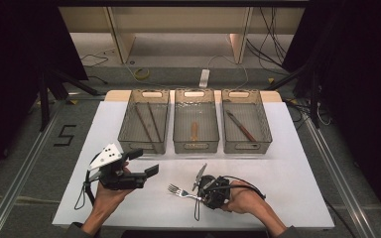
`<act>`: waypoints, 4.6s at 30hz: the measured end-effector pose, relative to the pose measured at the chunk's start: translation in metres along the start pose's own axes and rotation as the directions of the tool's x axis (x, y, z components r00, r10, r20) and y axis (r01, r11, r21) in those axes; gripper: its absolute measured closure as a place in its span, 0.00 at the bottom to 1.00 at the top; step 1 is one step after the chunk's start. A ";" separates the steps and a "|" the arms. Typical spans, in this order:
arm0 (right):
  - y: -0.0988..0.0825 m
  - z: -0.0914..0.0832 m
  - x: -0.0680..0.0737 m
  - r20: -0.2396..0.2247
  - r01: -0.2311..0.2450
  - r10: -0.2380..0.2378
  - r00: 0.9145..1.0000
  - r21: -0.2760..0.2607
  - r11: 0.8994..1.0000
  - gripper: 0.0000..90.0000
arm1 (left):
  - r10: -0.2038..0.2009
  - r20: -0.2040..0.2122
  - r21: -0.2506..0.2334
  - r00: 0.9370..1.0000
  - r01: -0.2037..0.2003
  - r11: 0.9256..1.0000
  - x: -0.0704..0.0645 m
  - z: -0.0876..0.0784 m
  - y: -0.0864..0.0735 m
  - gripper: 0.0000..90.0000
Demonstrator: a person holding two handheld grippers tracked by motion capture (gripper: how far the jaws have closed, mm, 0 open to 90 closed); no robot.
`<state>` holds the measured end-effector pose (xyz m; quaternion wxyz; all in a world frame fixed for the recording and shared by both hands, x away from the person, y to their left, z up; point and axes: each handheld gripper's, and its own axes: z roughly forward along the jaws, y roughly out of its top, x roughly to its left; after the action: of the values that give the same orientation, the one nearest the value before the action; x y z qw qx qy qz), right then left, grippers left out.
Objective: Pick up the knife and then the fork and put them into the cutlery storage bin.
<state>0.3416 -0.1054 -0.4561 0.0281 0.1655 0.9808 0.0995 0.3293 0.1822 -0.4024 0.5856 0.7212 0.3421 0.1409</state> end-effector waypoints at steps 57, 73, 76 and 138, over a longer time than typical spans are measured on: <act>-0.055 -0.104 -0.150 0.012 -0.422 0.474 0.880 -0.438 0.794 0.86 | 0.003 -0.002 -0.002 1.000 -0.003 1.000 0.000 0.001 -0.001 0.18; -0.048 -0.111 -0.199 0.037 -0.516 0.588 0.808 -0.439 0.736 0.86 | 0.002 -0.001 -0.003 1.000 -0.002 1.000 0.001 0.001 -0.001 0.18; -0.047 -0.110 -0.206 0.039 -0.532 0.606 0.795 -0.436 0.726 0.86 | 0.002 -0.001 -0.003 1.000 -0.002 1.000 0.000 0.001 -0.001 0.18; -0.074 -0.093 -0.127 -0.026 -0.478 0.600 0.800 -0.631 0.611 0.40 | -0.016 -0.012 0.012 1.000 0.016 1.000 0.003 0.003 -0.003 0.18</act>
<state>0.4297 -0.2335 -0.3772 0.1407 0.4443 0.7908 0.3969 0.3327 0.1823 -0.4072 0.5801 0.7213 0.3522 0.1386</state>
